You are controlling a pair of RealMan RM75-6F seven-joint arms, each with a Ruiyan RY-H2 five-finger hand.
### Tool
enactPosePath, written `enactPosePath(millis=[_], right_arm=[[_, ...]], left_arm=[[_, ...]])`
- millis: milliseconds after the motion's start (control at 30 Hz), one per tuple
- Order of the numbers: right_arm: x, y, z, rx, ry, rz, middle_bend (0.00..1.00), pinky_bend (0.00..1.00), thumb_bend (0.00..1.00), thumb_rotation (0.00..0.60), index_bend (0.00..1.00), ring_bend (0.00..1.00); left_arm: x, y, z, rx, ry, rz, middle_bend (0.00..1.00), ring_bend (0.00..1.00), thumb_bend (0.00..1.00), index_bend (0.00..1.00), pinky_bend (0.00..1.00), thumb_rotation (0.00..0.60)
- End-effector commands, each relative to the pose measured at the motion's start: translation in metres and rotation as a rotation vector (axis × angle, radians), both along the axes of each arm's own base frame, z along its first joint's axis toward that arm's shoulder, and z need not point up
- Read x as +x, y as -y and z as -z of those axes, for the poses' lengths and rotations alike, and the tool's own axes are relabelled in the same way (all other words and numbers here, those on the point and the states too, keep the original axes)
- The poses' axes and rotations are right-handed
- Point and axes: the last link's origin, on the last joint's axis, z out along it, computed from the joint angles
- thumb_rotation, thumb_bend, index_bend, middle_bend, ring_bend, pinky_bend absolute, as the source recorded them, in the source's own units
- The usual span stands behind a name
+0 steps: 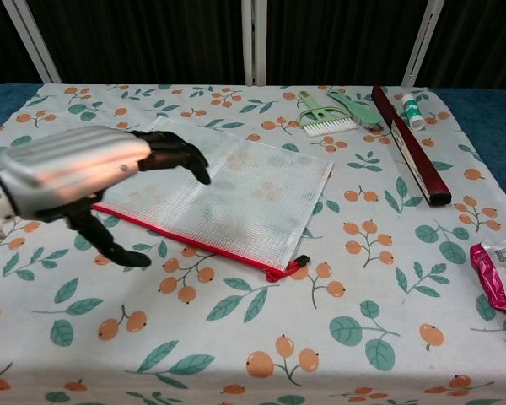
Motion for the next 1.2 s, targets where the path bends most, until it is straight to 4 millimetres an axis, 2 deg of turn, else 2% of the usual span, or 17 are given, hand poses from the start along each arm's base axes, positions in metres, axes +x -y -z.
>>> enactPosePath(millis=[33, 333, 667, 967, 1133, 1200], right_arm=[[-0.001, 0.000, 0.000, -0.001, 0.001, 0.002, 0.10, 0.04, 0.18, 0.600, 0.00, 0.00], [-0.008, -0.005, -0.003, -0.017, 0.008, 0.019, 0.10, 0.04, 0.18, 0.600, 0.00, 0.00], [-0.011, -0.012, -0.010, -0.034, 0.007, 0.032, 0.10, 0.04, 0.18, 0.600, 0.00, 0.00], [-0.014, -0.016, -0.014, -0.048, 0.004, 0.045, 0.10, 0.04, 0.18, 0.600, 0.00, 0.00], [-0.015, -0.018, -0.015, -0.051, 0.003, 0.054, 0.10, 0.04, 0.18, 0.600, 0.00, 0.00], [-0.015, -0.018, -0.016, -0.052, 0.003, 0.055, 0.10, 0.04, 0.18, 0.600, 0.00, 0.00]], left_arm=[[0.013, -0.013, 0.021, -0.020, -0.032, 0.009, 0.15, 0.09, 0.09, 0.23, 0.15, 0.600], [0.029, -0.032, 0.052, -0.043, -0.041, -0.030, 0.15, 0.09, 0.09, 0.23, 0.15, 0.600], [0.049, -0.045, 0.077, -0.081, -0.036, -0.062, 0.15, 0.09, 0.09, 0.23, 0.15, 0.600], [0.067, -0.094, 0.088, -0.005, -0.001, -0.161, 0.15, 0.09, 0.09, 0.24, 0.15, 0.600], [0.062, -0.123, 0.085, 0.080, 0.013, -0.258, 0.16, 0.09, 0.08, 0.24, 0.15, 0.600], [0.059, -0.127, 0.080, 0.092, 0.012, -0.270, 0.16, 0.09, 0.08, 0.24, 0.15, 0.600]])
